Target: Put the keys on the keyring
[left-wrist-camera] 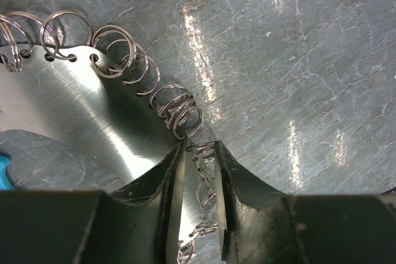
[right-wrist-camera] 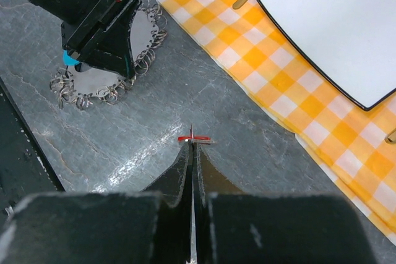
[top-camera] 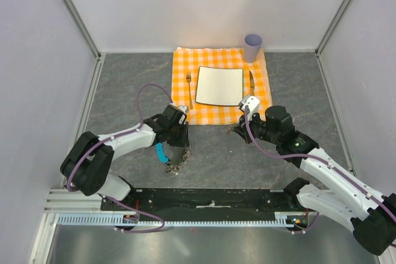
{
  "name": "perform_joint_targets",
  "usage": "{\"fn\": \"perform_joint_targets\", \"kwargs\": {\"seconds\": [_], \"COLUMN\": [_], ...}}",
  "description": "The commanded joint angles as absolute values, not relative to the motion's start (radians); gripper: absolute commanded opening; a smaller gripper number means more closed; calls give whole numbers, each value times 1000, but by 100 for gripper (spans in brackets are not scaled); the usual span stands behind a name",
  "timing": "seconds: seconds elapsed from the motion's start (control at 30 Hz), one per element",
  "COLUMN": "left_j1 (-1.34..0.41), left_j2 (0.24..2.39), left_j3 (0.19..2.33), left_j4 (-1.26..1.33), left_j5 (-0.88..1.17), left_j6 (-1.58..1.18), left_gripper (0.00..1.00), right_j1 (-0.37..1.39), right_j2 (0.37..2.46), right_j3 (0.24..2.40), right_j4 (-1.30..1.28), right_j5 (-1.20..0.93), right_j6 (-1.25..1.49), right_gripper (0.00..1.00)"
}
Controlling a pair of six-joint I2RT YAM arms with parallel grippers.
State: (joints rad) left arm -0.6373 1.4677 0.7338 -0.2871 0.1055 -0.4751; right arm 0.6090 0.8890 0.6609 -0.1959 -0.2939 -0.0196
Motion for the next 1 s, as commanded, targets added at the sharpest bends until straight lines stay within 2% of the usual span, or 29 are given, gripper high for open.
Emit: {"fn": "perform_joint_targets", "kwargs": {"seconds": [0.0,0.23,0.3,0.47,0.6,0.7,0.8,0.97], "left_j1": [-647,-669,-676,-695,-667,-603,-565,-563], "left_j2": [1491,1520,1532,1522,1468,1456,1448,1418], "left_j3": [773,775,775,752,698,675,672,684], "left_j4": [-296,-298,-299,-298,-302,-282,-233,-177], "left_j5": [124,118,107,26,-161,-189,-186,-86], "left_j6": [-466,-451,-451,-511,-572,-586,-581,-560], "left_gripper": [35,35,31,15,13,13,12,4], "right_j1": [615,617,615,615,617,618,621,621], "right_j2": [896,903,905,907,905,902,899,893], "right_j3": [667,669,669,667,667,666,666,664], "right_j4": [-169,-170,-169,-170,-170,-173,-173,-176], "right_j5": [-295,-291,-291,-288,-287,-288,-287,-279], "right_j6": [-21,-25,-25,-25,-23,-21,-21,-23], "right_gripper": [0,0,0,0,0,0,0,0]}}
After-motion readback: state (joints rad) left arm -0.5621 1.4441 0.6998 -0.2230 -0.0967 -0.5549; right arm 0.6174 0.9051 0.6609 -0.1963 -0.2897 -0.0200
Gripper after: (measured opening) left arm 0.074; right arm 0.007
